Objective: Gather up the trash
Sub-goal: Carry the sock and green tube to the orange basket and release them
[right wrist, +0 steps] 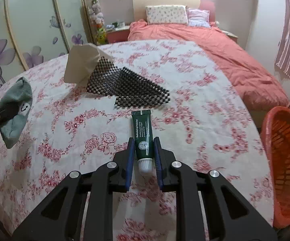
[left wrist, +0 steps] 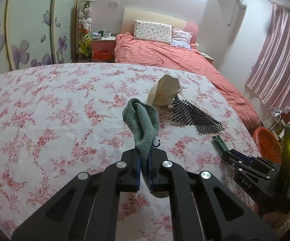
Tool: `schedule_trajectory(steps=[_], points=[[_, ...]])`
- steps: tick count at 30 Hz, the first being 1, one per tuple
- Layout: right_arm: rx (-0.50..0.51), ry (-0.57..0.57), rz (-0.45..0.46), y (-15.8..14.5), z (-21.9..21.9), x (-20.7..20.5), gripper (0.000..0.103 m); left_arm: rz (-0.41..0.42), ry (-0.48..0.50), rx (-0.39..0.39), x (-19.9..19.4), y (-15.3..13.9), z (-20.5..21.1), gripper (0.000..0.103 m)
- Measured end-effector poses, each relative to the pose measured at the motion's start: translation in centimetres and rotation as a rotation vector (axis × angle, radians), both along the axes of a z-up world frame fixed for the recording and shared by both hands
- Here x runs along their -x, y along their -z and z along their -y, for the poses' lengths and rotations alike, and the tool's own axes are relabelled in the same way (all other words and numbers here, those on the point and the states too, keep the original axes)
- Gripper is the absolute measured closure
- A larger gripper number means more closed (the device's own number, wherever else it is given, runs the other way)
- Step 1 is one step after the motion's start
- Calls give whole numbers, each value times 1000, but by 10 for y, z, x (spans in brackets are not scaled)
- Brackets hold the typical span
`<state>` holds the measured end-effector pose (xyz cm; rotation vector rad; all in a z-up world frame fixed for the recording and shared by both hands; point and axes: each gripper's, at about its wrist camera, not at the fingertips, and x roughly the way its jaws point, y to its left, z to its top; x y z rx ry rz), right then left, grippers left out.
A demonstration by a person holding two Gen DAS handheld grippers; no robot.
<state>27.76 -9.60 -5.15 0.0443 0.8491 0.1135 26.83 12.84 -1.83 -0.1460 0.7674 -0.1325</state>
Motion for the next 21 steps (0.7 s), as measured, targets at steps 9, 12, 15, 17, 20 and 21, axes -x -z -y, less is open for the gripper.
schedule_trajectory(steps=[9,12,15,17,20,21], points=[[-56,61,124,-34,33,30,84,29,55,9,10,-13,25,96],[-75,83,168,-44,43,41,84,38,76,12,14,-17,33,96],[-87,105,212,-52,52,51,84,49,102,14,18,-22,44,96],[-93,124,244,-58,59,60,84,57,121,19,22,-26,52,96],[-101,157,286,-65,70,69,84,70,152,26,28,-33,65,96],[-102,164,295,-66,72,71,84,73,160,27,29,-34,67,96]])
